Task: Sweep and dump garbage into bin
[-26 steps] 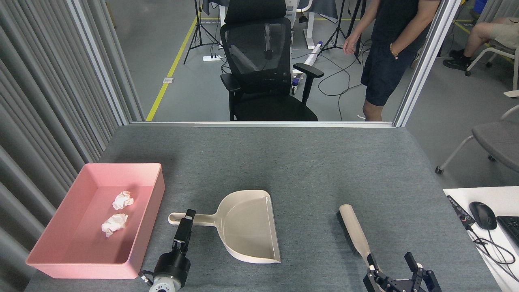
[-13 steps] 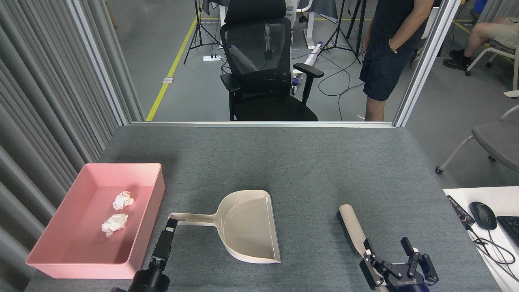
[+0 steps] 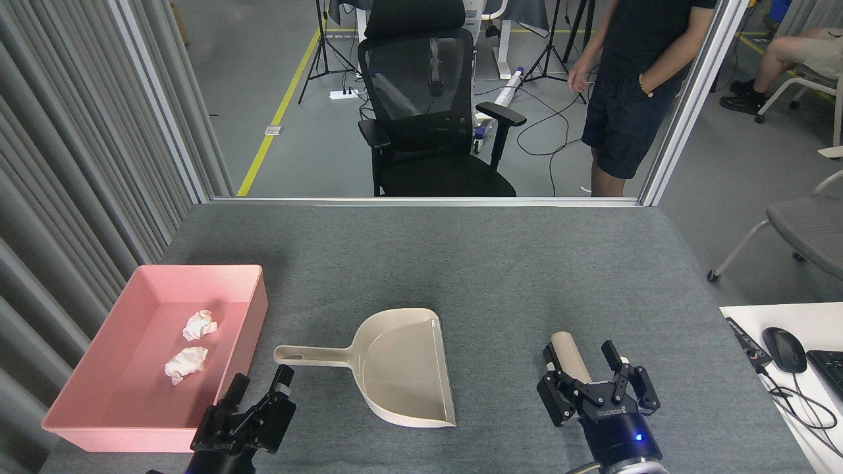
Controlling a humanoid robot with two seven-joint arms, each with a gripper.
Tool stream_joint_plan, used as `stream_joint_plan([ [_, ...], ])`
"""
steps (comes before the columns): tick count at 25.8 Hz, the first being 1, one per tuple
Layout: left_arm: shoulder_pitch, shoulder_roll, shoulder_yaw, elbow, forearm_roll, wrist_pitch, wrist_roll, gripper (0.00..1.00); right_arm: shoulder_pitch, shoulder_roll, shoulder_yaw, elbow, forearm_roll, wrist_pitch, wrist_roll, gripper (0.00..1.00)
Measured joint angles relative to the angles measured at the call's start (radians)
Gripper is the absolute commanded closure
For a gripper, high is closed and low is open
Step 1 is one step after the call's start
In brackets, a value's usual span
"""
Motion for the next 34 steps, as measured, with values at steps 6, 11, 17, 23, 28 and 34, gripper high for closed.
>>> stream_joint_plan([
  [6,-0.058,-0.009,0.004,-0.012,-0.234,-0.009,0.036,0.02,0.008,0.03,0.01,-0.009,0.046,0.025,-0.014,0.03],
  [11,-0.107,-0.02,0.049,-0.012,-0.294,0.041,0.04,0.02,-0.002,0.137,0.013,-0.004,0.206,0.063,-0.016,0.03],
  [17,-0.109,0.026,0.11,-0.013,-0.356,0.048,0.058,0.01,-0.043,0.207,0.011,0.006,0.276,0.083,-0.016,0.03],
  [23,-0.068,0.029,0.135,-0.015,-0.367,0.043,0.111,0.01,-0.11,0.217,0.01,0.053,0.281,0.085,-0.018,0.03],
  [28,-0.037,0.006,0.138,-0.015,-0.368,0.044,0.148,0.01,-0.12,0.212,0.011,0.082,0.281,0.08,-0.018,0.03],
  [34,-0.021,0.002,0.136,-0.015,-0.368,0.044,0.15,0.01,-0.11,0.212,0.011,0.086,0.281,0.06,-0.033,0.03],
])
